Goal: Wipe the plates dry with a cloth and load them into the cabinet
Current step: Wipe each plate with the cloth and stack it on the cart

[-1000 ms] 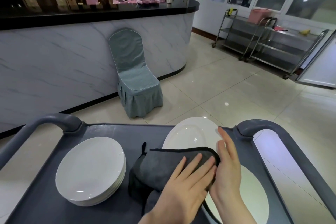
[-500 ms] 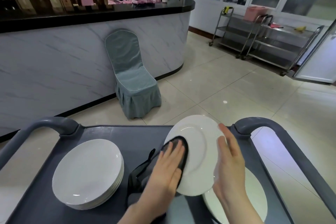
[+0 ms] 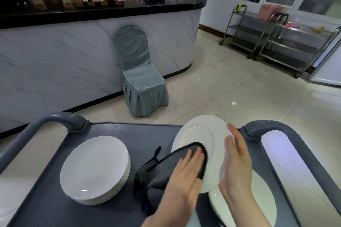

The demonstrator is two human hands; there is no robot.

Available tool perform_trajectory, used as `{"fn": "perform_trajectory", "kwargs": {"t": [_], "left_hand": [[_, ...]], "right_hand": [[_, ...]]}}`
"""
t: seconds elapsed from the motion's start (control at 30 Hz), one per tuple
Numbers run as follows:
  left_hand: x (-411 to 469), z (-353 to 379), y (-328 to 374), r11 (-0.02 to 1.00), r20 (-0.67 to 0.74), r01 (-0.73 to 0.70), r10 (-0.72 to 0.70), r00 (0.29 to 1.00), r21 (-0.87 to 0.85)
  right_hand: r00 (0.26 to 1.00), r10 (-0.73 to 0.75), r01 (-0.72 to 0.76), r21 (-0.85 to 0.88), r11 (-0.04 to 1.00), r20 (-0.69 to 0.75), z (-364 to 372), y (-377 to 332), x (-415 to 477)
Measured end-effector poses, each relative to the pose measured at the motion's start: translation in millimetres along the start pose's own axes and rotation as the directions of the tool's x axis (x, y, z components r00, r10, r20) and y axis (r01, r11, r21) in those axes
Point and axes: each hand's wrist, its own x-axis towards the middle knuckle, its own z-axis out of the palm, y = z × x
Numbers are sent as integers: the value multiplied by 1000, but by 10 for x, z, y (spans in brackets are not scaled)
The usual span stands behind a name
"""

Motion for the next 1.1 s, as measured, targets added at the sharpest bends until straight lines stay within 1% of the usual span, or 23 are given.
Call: {"fn": "perform_trajectory", "kwargs": {"t": [0.07, 0.17, 0.2, 0.33, 0.4, 0.43, 0.47, 0.5, 0.53, 0.57, 0.6, 0.63, 0.67, 0.7, 0.8, 0.83, 0.9, 0.93, 0.97, 1.0, 1.03, 1.07, 1.1], "left_hand": [[79, -28, 74, 1000, 15, -1, 2, 1000, -6], [241, -284, 97, 986, -61, 36, -46, 997, -161], [267, -355, 61, 986, -53, 61, -70, 996, -154], [132, -483, -245, 986, 10, 166, -166, 986, 12], [-7, -562, -408, 964, 7, 265, -265, 964, 0], [-65, -617, -465, 946, -38, 323, -324, 945, -39], [-102, -684, -495, 918, -106, 379, -391, 914, -119], [-120, -767, -499, 870, -168, 424, -470, 867, -251], [-121, -862, -468, 792, -181, 443, -552, 814, -421], [-108, -959, -418, 678, -135, 434, -616, 776, -594], [-100, -1051, -373, 551, -67, 409, -650, 757, -728], [-102, -1136, -338, 436, -16, 375, -668, 744, -818], [-109, -1217, -306, 355, 9, 349, -689, 725, -867], [-128, -1294, -289, 315, 14, 337, -711, 703, -887], [-271, -1469, -350, 322, -8, 368, -762, 648, -872], [-346, -1501, -415, 310, -7, 370, -775, 632, -876], [-490, -1560, -546, 280, -11, 356, -799, 601, -891], [-552, -1580, -614, 272, -19, 350, -812, 583, -896], [-606, -1598, -682, 269, -31, 342, -824, 566, -900], [-654, -1618, -747, 261, -40, 334, -837, 546, -906], [-710, -1639, -835, 249, -46, 325, -851, 523, -912], [-766, -1666, -928, 231, -49, 314, -867, 497, -921], [-824, -1702, -1028, 215, -51, 303, -881, 471, -928]], "right_hand": [[1000, 8, -8, -22, 1000, 11, 4, 70, -79], [996, 17, -10, -78, 997, 87, 28, 145, -202], [995, 12, -3, -96, 995, 97, 45, 153, -209], [987, -81, 110, -217, 970, 139, 116, 119, -152], [977, -124, 176, -332, 927, 171, 143, 137, -141], [970, -139, 209, -384, 899, 201, 163, 163, -149], [960, -151, 242, -425, 872, 237, 193, 192, -168], [947, -164, 281, -460, 843, 278, 234, 225, -197], [927, -178, 329, -489, 808, 329, 283, 255, -237], [897, -196, 394, -517, 760, 395, 326, 290, -282], [855, -204, 468, -538, 701, 478, 364, 326, -331], [802, -190, 540, -550, 637, 567, 405, 361, -388], [742, -147, 599, -549, 583, 654, 453, 395, -453], [676, -104, 659, -535, 529, 729, 495, 445, -521], [444, -52, 848, -401, 345, 894, 602, 625, -683], [388, 21, 869, -373, 323, 922, 642, 670, -708], [292, 185, 881, -339, 329, 938, 726, 746, -693], [254, 247, 887, -327, 327, 935, 771, 788, -669], [232, 303, 884, -331, 332, 924, 823, 835, -649], [237, 346, 865, -360, 350, 908, 884, 879, -626], [277, 354, 834, -407, 373, 893, 946, 929, -604], [353, 331, 794, -467, 389, 875, 994, 977, -576], [456, 282, 749, -535, 390, 844, 1027, 1028, -533]]}}
